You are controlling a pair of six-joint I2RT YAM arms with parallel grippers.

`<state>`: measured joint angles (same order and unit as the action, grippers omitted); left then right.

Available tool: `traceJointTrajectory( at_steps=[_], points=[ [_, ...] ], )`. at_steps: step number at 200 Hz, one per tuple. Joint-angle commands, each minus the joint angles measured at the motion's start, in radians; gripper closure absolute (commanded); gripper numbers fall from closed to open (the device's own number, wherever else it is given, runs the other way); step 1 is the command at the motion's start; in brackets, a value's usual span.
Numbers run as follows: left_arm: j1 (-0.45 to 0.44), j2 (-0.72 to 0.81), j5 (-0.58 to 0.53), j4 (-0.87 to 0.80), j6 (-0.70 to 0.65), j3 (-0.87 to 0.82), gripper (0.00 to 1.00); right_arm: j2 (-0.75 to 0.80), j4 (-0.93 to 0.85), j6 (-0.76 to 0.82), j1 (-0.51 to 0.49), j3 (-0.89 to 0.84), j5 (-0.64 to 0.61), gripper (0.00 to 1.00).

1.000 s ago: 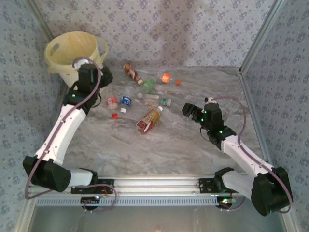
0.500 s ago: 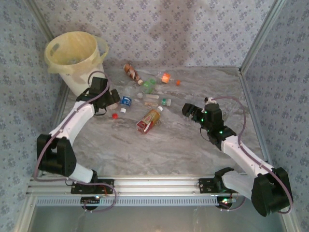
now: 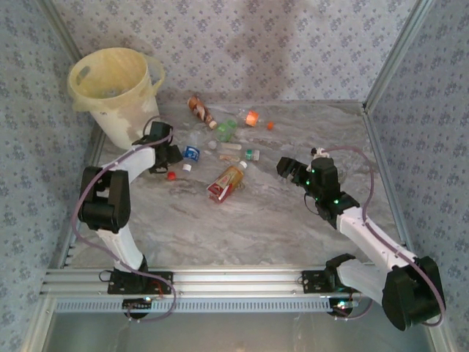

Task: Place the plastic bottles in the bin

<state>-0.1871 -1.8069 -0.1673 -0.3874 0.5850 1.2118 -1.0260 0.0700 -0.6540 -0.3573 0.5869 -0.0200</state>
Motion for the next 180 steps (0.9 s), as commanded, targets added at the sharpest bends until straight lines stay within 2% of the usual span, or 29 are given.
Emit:
traceJointTrajectory(
  at_steps=[1, 33, 66, 94, 121, 128, 139, 155, 167, 180],
  points=[
    [-0.007, -0.026, 0.025, 0.04, -0.04, 0.038, 0.23, 0.023, -0.026, 0.016, 0.002, -0.014, -0.025, 0.0],
    [-0.009, -0.06, 0.031, 0.03, -0.045, 0.03, 0.29, 0.024, -0.02, 0.016, 0.002, -0.02, -0.029, 0.0],
    [-0.031, -0.029, 0.054, 0.054, -0.04, -0.028, 0.34, 0.03, -0.024, 0.016, 0.003, -0.017, -0.036, 0.0],
    [-0.075, 0.03, 0.071, 0.028, -0.027, -0.081, 0.38, 0.035, -0.028, 0.015, 0.003, -0.017, -0.042, 0.0],
    [-0.121, 0.123, 0.07, -0.033, 0.01, -0.135, 0.39, 0.038, -0.03, 0.016, 0.002, -0.023, -0.049, 0.0],
    [-0.127, 0.153, 0.068, -0.056, 0.019, -0.142, 0.36, 0.038, -0.032, 0.016, 0.002, -0.024, -0.05, 0.0],
    [-0.13, 0.197, 0.068, -0.08, 0.027, -0.145, 0.23, 0.038, -0.032, 0.016, 0.003, -0.025, -0.051, 0.0],
    [-0.124, 0.231, 0.067, -0.112, -0.009, -0.112, 0.12, 0.035, -0.032, 0.016, 0.002, -0.026, -0.052, 0.0],
    [-0.113, 0.219, 0.085, -0.129, -0.076, -0.065, 0.06, 0.034, -0.027, 0.016, 0.003, -0.025, -0.05, 0.0],
    [-0.097, 0.171, 0.104, -0.179, -0.153, 0.006, 0.04, 0.032, -0.022, 0.016, 0.003, -0.027, -0.051, 0.0]
  ],
)
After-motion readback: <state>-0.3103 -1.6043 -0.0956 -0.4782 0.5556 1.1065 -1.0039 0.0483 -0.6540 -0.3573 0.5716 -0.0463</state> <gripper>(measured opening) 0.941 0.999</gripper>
